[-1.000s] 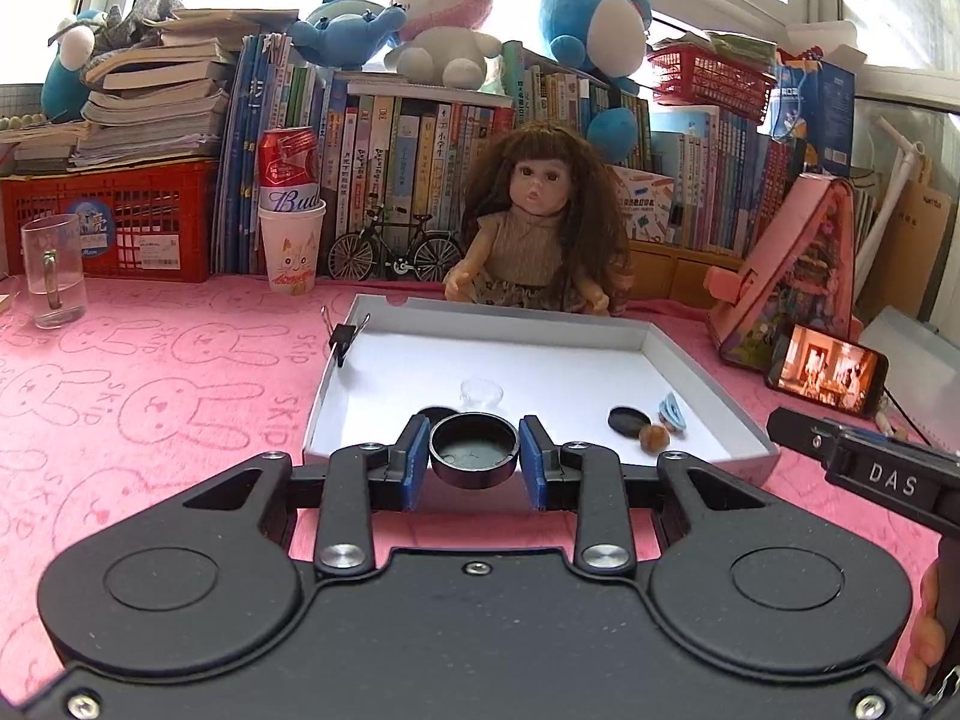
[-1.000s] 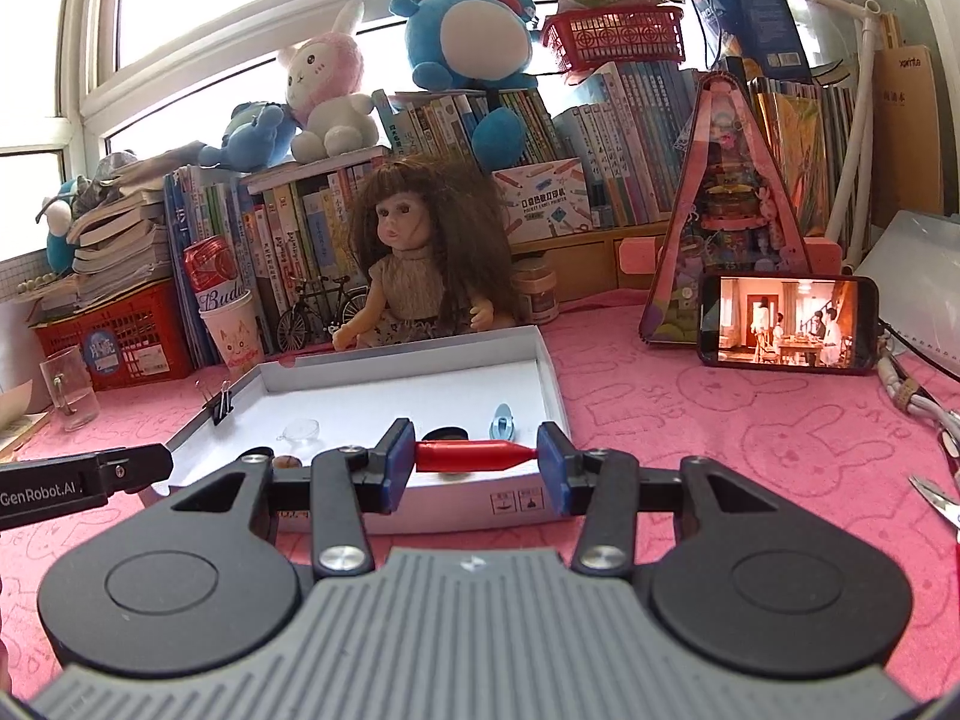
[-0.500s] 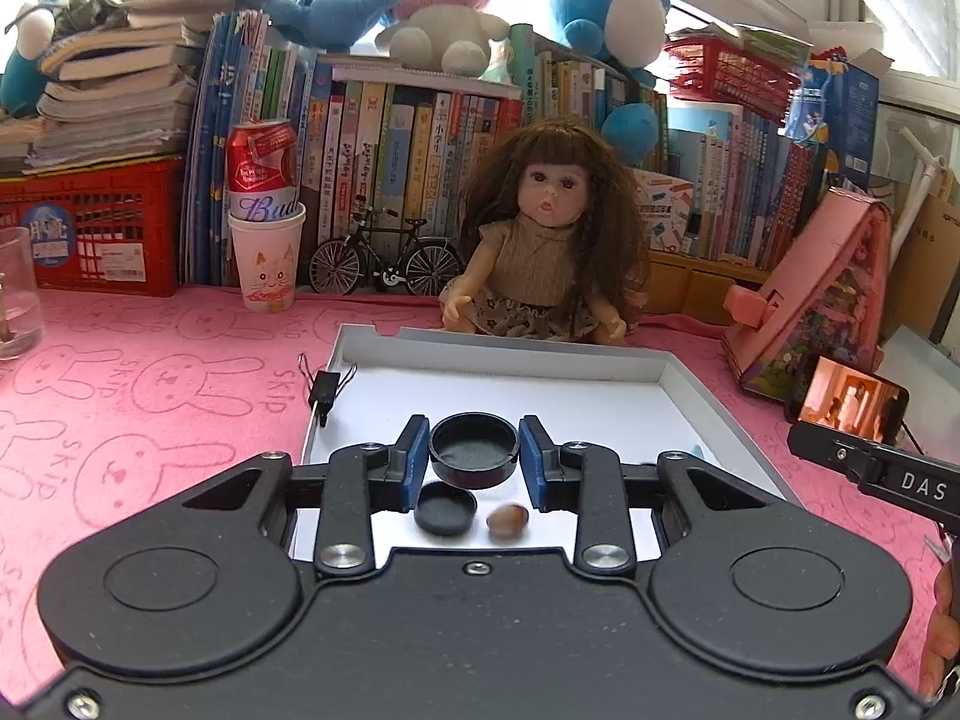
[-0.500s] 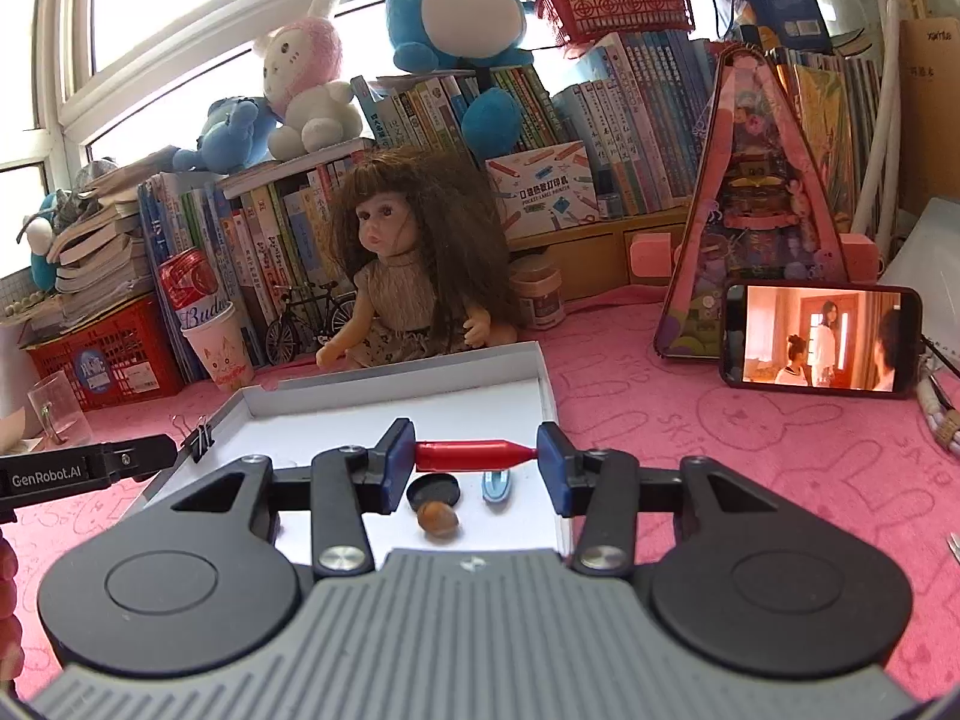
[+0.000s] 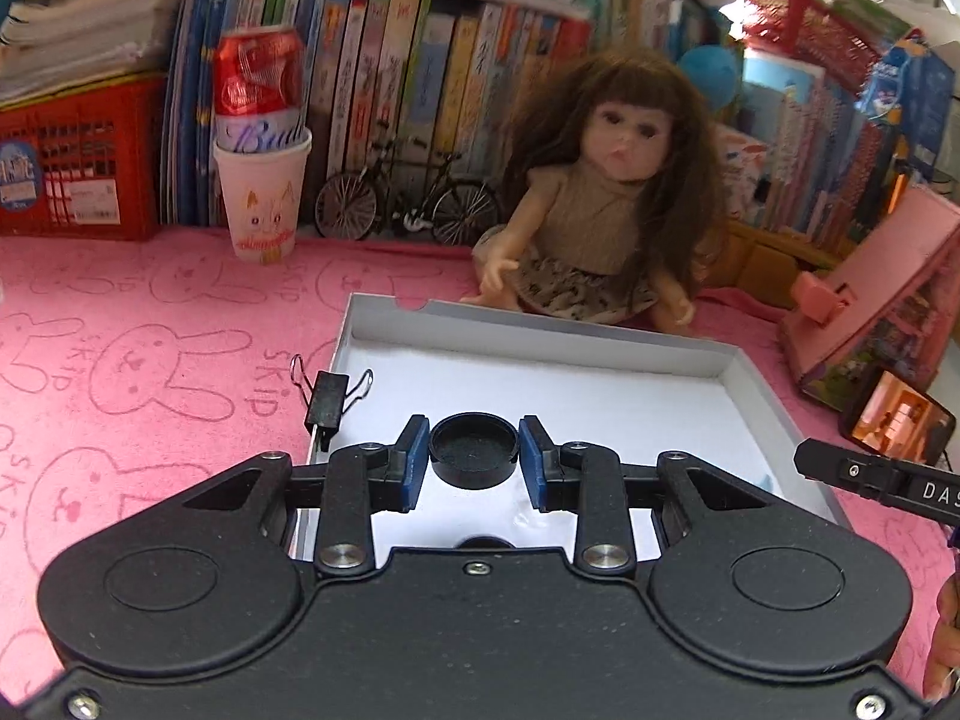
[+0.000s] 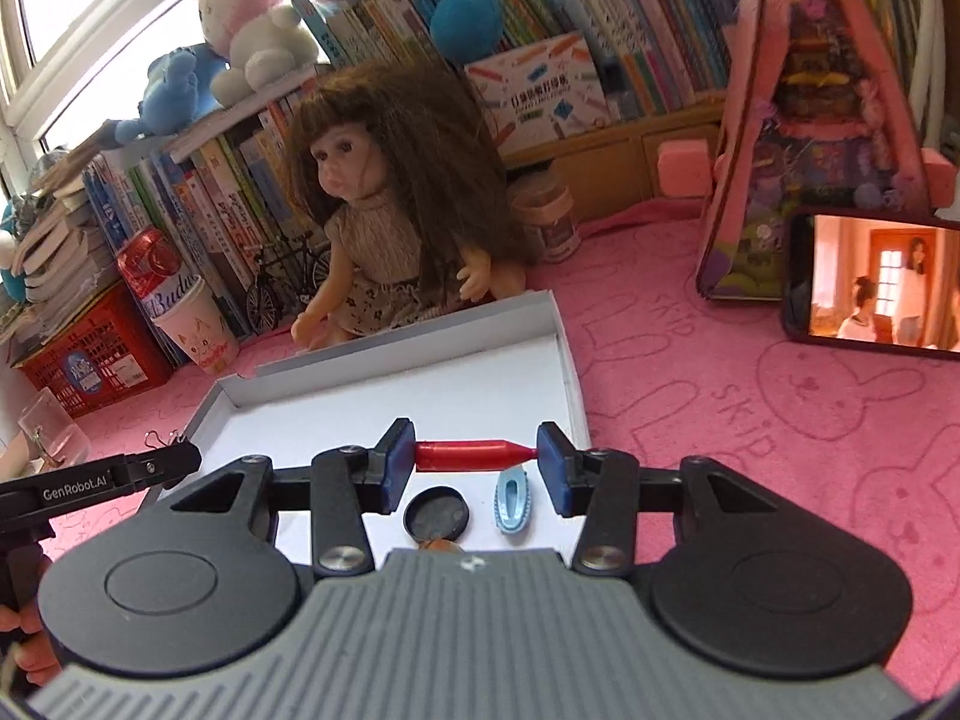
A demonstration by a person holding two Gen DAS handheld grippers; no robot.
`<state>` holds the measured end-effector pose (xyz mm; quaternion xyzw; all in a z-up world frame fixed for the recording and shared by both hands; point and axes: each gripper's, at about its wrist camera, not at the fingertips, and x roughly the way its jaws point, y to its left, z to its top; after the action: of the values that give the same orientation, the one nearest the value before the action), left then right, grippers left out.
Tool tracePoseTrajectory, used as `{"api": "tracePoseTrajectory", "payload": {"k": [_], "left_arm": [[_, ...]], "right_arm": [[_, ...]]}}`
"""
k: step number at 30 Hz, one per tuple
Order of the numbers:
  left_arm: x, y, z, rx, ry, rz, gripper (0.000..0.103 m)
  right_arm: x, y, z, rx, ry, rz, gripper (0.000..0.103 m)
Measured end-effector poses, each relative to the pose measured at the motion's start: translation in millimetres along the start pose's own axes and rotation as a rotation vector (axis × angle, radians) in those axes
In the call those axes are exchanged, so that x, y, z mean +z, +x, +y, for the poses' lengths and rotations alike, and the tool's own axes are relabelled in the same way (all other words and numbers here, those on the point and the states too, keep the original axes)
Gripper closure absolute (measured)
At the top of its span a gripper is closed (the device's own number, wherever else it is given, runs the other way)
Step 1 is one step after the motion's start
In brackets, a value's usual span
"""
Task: Organize rigid objects
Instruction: 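Carry the black cap and red marker over the tray and lower them, then open both grippers to release the cap and marker into the tray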
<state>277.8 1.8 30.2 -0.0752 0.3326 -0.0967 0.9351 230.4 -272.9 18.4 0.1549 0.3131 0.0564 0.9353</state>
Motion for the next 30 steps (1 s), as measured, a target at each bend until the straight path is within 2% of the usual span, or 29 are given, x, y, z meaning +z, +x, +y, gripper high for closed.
{"api": "tracePoseTrajectory", "payload": {"k": [4, 8, 24, 25, 27, 30], "left_arm": [[3.0, 16.1, 0.1, 0.029, 0.012, 0.020, 0.073], [1.6, 26.2, -1.1, 0.039, 0.007, 0.036, 0.073], [-11.0, 37.7, -5.7, 0.034, 0.011, 0.058, 0.073], [-11.5, 36.1, -5.9, 0.035, 0.012, 0.053, 0.070], [-11.7, 31.7, -6.0, 0.025, 0.012, 0.041, 0.062], [-11.4, 23.2, -6.2, 0.002, 0.003, 0.028, 0.054]], "right_arm": [[4.5, 19.3, 4.6, 0.002, 0.002, 0.054, 0.054], [1.4, 31.5, 9.4, -0.010, -0.009, 0.072, 0.054], [-5.5, 45.1, 13.1, -0.033, -0.050, 0.053, 0.051], [-5.7, 43.7, 12.4, -0.028, -0.046, 0.049, 0.050], [-5.8, 40.0, 11.6, -0.020, -0.045, 0.038, 0.039], [-5.5, 32.6, 12.6, -0.010, -0.053, 0.020, 0.033]]}}
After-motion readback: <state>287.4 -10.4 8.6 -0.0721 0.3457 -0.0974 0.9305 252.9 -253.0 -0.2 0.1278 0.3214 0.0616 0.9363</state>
